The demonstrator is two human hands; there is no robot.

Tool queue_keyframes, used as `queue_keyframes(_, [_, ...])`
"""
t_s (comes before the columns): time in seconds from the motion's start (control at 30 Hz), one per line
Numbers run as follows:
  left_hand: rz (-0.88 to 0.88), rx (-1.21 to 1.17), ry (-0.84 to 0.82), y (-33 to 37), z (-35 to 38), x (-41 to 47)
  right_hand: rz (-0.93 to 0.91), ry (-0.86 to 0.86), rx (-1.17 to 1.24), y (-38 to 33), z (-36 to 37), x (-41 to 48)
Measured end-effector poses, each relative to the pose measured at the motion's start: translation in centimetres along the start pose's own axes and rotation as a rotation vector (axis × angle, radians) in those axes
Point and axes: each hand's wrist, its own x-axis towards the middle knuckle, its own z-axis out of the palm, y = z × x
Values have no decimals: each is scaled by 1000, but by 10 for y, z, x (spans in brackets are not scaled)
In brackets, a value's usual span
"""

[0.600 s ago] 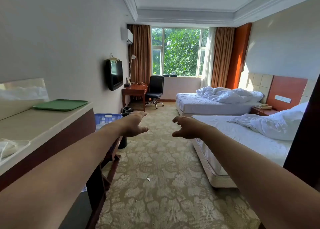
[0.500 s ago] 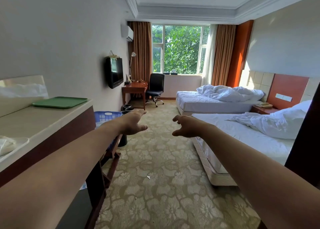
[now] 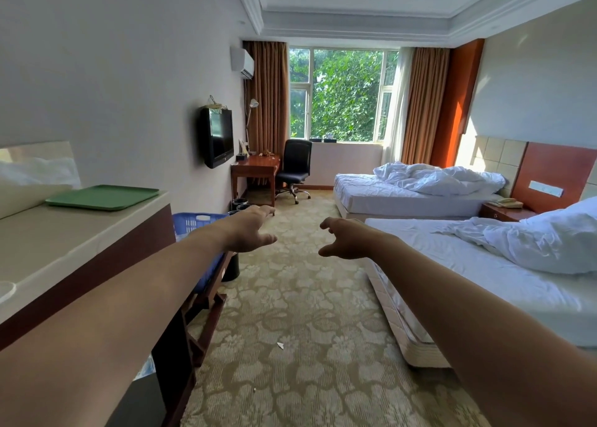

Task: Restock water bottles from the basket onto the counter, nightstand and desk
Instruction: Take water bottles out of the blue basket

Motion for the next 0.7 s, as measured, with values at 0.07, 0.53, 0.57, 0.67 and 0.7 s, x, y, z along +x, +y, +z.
queue_keyframes(0.07, [-15,2,0,-15,-4,18,-4,0,6,-3,-1,24])
queue_keyframes(0.53, [-64,32,-1,-108,-8,118,-48,11,56,-22,8,157])
queue_keyframes(0.57, [-66,31,-4,-111,-7,123,-50,12,57,-21,9,163])
queue_keyframes(0.67, [-66,20,-5,-118,-2,140,-52,23,59,-13,13,179])
queue_keyframes(0.7, [-67,18,-1,-119,-1,146,-52,29,60,-10,14,185])
